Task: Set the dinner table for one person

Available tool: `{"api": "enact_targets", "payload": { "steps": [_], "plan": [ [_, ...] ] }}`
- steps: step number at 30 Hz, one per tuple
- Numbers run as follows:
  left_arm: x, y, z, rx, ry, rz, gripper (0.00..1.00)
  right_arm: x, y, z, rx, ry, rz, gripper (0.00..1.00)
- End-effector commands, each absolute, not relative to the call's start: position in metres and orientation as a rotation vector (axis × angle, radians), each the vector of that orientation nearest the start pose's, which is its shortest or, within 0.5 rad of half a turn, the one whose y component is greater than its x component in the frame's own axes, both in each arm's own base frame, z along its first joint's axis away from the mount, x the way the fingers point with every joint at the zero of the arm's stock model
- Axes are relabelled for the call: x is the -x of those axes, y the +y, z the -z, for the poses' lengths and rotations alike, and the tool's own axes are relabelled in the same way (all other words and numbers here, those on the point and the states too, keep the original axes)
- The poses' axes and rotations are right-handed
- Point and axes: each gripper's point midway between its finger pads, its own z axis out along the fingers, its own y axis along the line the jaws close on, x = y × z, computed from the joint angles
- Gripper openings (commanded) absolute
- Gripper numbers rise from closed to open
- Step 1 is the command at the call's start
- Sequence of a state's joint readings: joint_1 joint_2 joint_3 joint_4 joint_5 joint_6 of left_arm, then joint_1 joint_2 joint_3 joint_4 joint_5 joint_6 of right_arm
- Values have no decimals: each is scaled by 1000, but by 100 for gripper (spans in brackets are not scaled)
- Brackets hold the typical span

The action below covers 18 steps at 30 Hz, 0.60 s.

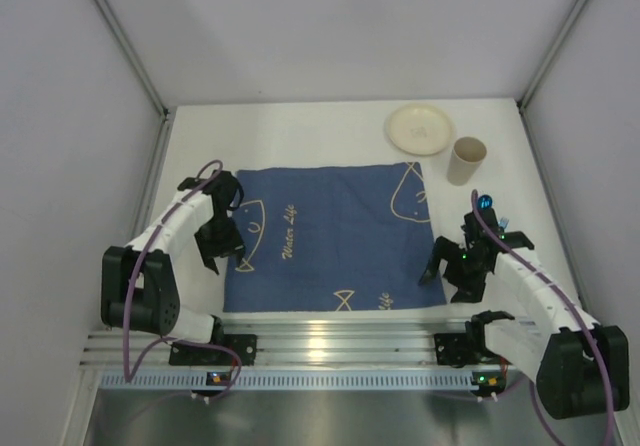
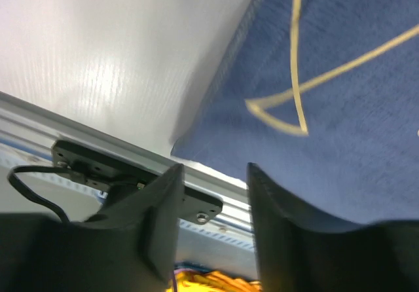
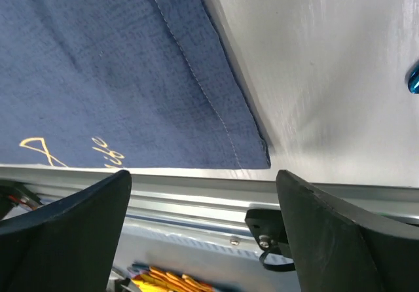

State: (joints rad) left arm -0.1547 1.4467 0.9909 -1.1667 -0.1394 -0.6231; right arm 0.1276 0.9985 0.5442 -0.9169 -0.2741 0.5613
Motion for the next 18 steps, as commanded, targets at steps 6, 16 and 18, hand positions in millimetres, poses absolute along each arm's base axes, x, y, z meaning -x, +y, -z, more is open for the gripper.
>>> {"api": "enact_targets", "payload": {
  "steps": [6,16,18],
  "plan": [
    [-214,-33,-112,702,2909,-127,80,-158,98,-103,-508,2766,-619,96],
    [-284,-65,-173,579,2612,226,79,-234,123,-206,-401,2417,-827,95],
    [-308,-86,-190,524,2525,365,79,-244,127,-226,-382,2386,-855,94]
  ]
}}
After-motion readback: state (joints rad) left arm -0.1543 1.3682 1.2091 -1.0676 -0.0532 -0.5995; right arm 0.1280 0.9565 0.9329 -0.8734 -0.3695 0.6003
